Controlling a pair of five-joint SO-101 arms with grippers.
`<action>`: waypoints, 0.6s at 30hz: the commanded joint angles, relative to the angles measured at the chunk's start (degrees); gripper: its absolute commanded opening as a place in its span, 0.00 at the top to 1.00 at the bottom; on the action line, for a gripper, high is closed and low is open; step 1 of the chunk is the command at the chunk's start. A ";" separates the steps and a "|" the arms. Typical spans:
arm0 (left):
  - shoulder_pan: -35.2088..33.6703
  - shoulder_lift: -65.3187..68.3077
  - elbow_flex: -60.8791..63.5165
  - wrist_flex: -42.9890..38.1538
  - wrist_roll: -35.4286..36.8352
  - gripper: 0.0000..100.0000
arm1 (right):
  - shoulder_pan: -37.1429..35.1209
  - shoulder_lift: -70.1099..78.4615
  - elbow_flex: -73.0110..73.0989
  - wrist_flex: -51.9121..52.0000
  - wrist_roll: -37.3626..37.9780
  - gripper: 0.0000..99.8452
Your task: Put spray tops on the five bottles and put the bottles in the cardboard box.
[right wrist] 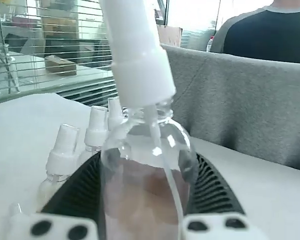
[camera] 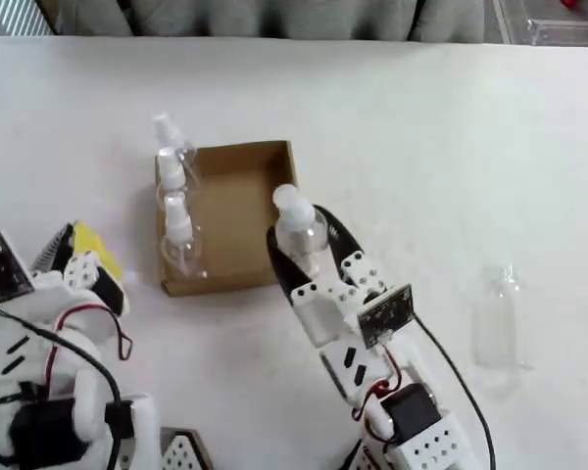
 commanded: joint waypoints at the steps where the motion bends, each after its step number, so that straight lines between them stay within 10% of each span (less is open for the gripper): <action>1: -7.69 -0.13 9.32 -6.77 -0.35 0.96 | 0.75 -0.22 -3.25 -1.19 -1.23 0.99; 18: -19.30 -0.13 37.01 -28.48 -0.35 0.96 | 0.40 23.60 -14.68 -16.04 -1.14 0.99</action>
